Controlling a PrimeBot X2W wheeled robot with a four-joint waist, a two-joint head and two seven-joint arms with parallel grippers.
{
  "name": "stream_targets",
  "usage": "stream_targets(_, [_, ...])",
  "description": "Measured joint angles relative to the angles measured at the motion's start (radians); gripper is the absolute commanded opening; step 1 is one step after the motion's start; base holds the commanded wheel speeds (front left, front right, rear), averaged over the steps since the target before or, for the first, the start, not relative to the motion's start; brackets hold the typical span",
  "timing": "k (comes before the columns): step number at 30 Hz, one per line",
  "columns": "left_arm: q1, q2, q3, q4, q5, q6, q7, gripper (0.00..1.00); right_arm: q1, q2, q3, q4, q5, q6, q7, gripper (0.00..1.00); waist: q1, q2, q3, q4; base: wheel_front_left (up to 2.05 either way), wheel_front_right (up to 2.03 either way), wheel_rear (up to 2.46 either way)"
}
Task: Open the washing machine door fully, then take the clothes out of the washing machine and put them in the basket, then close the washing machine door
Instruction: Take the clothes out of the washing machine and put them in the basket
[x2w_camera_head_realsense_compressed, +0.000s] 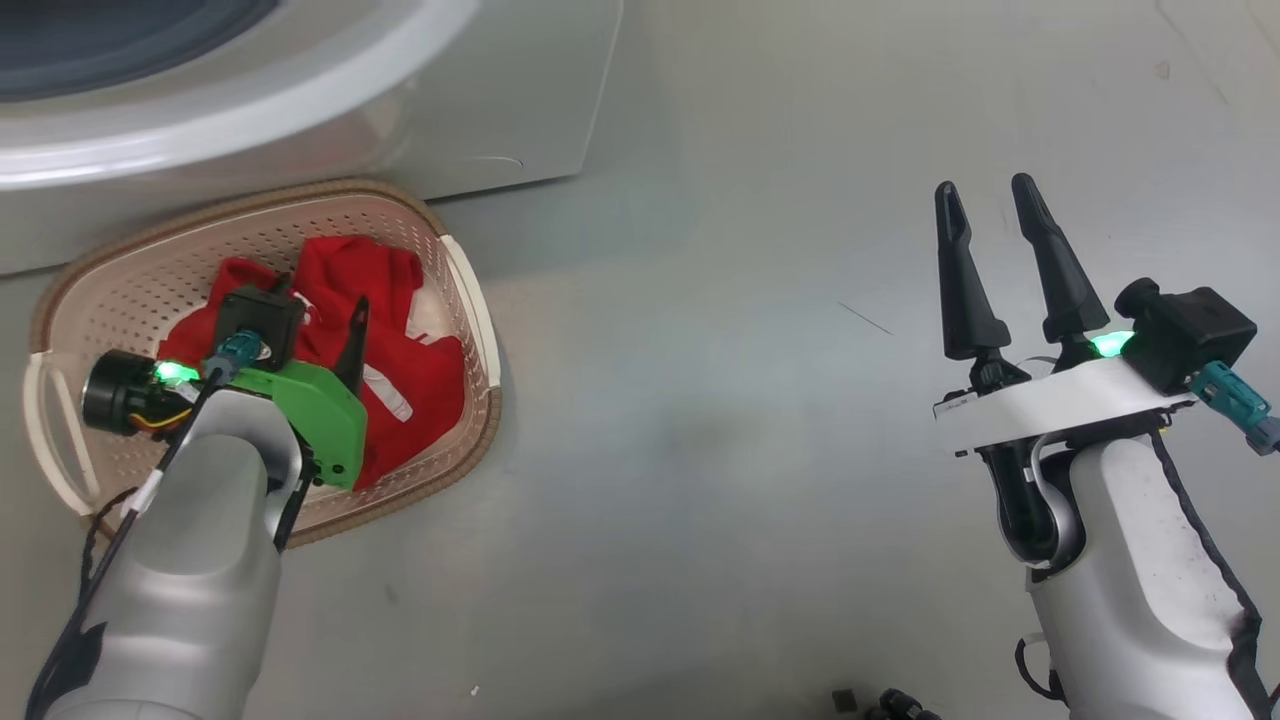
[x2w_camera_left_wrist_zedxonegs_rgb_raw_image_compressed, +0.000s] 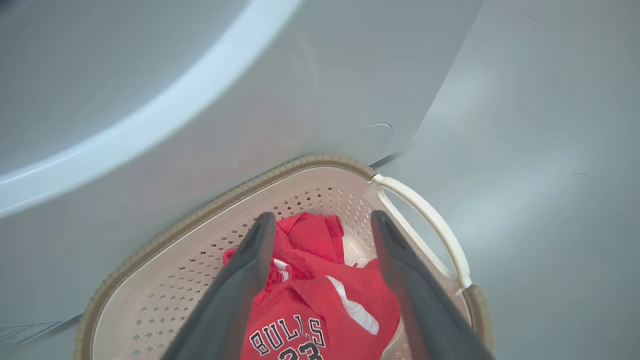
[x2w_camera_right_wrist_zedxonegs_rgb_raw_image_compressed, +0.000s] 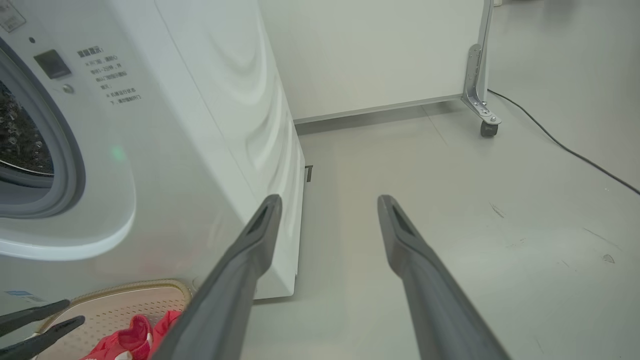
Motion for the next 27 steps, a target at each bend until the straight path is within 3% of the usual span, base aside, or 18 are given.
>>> stream_targets(5, [0.0, -0.032, -0.003, -0.035, -0.006, -0.006, -0.018, 1.0, 0.006, -0.009, -0.016, 0.012, -0.004, 0.0, 0.0, 1.0, 0.0, 0.0, -0.057, 0.032, 0.0, 0.0, 0.0])
stream_targets(13, [0.009, -0.035, 0.017, -0.096, -0.042, -0.006, -0.021, 1.0, 0.042, -0.011, -0.025, 0.03, 0.003, 0.0, 0.0, 1.0, 0.0, 0.0, -0.142, 0.083, 0.0, 0.0, 0.0])
stream_targets(27, [0.164, -0.037, 0.074, -0.361, -0.087, -0.007, -0.02, 1.0, 0.125, -0.032, -0.043, 0.05, 0.003, 0.0, 0.0, 1.0, 0.0, 0.0, -0.321, 0.189, 0.0, 0.0, 0.0])
